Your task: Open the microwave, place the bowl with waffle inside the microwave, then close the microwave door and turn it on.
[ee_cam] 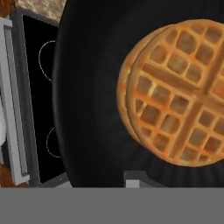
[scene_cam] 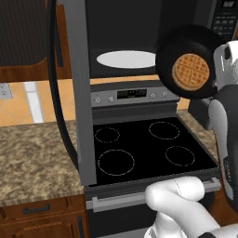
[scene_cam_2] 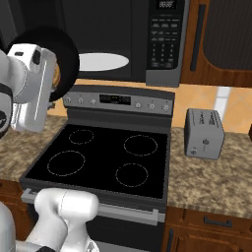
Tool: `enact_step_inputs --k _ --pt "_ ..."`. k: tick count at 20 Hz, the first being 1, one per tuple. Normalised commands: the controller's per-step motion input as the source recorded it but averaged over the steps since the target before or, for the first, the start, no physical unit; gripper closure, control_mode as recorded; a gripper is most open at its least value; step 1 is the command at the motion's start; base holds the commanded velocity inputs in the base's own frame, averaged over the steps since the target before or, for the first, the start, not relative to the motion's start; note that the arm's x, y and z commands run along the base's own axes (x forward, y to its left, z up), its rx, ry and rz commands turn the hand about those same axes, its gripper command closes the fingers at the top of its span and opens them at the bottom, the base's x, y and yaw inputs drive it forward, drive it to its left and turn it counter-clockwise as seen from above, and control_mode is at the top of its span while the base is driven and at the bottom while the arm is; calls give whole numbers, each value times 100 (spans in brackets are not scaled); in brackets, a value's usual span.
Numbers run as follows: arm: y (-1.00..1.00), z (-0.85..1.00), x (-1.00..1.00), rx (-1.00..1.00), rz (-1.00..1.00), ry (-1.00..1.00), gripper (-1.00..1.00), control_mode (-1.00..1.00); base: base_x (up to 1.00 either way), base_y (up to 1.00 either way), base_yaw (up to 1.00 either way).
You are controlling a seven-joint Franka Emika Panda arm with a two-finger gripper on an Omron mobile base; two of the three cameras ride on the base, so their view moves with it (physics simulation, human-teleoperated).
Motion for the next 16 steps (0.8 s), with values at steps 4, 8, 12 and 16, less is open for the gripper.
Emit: enact_step_inputs --k 4,8,12,16 --pt "26 87 52 -22 4 34 100 -100 0 0 0" --pt "14 49 69 -12 2 27 100 -100 0 0 0" --pt "0 -35 66 0 0 -10 100 -100 0 0 0" --pt "0 -79 71 0 0 -20 100 -100 0 0 0"
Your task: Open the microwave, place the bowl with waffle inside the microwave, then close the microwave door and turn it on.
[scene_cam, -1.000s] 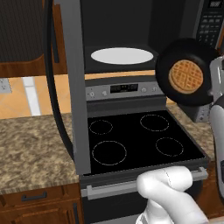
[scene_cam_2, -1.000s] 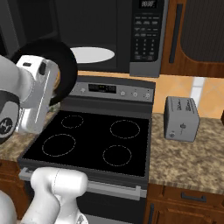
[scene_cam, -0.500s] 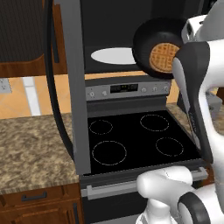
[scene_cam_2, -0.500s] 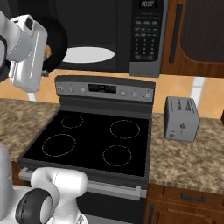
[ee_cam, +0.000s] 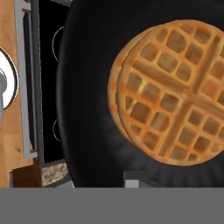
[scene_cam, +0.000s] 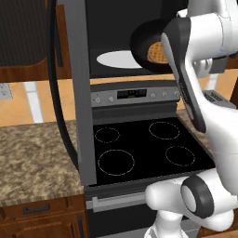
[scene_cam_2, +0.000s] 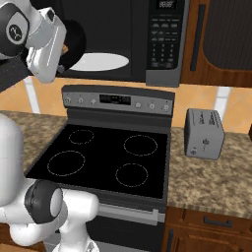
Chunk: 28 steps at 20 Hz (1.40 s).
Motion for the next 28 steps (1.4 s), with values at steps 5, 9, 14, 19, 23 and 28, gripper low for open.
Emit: enact_step_inputs --k 5,9,14,19,23,28 --pt "0 -67 75 4 0 -17 100 -100 0 0 0" --pt "0 -1 60 15 0 -18 100 -100 0 0 0" --pt "0 6 68 16 -6 -1 100 -100 0 0 0" --pt "0 19 68 12 -2 0 100 -100 0 0 0" --pt "13 7 59 6 0 0 100 -100 0 0 0" --pt "22 -5 43 0 0 12 100 -100 0 0 0"
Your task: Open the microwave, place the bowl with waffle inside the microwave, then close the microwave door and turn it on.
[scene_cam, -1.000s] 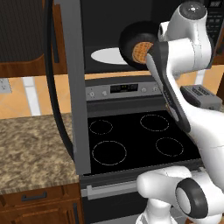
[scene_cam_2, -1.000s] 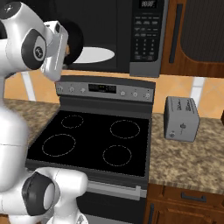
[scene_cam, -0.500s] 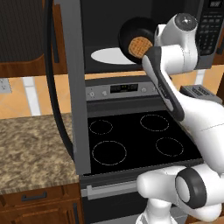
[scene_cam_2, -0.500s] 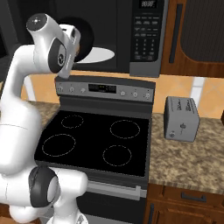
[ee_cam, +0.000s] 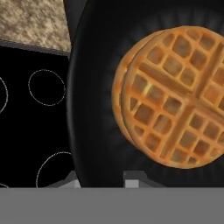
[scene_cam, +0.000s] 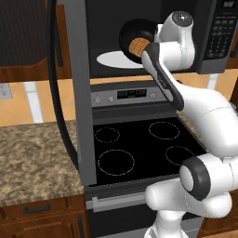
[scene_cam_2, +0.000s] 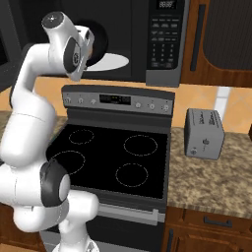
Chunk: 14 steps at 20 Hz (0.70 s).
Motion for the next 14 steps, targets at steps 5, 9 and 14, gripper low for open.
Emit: enact_step_inputs --k 5,9,14 --pt "19 -17 57 0 0 8 100 -100 0 0 0" --pt "9 -18 69 2 0 6 100 -100 0 0 0" --pt "0 -13 67 8 0 2 100 -100 0 0 0"
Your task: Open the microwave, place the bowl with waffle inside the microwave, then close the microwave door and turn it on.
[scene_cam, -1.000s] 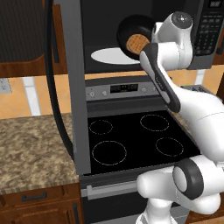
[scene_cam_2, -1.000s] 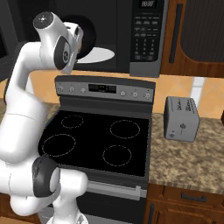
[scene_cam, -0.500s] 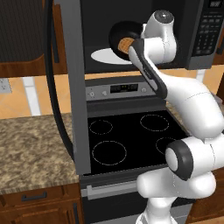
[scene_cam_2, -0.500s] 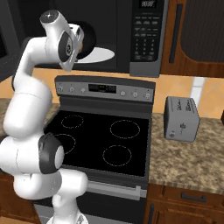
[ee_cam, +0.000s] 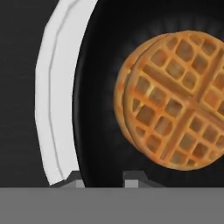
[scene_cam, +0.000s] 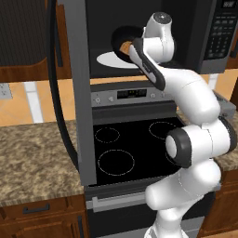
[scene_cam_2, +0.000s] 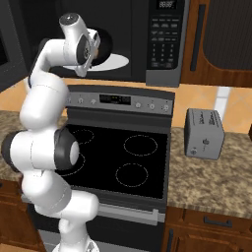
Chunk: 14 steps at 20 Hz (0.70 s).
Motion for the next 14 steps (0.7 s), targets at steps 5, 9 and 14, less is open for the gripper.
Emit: enact_step_inputs --k 5,9,14 --pt "0 -1 58 14 0 0 100 -100 0 0 0" --pt "0 -22 57 10 0 0 100 -100 0 0 0" --pt "0 -42 49 7 0 0 -100 -100 0 0 0"
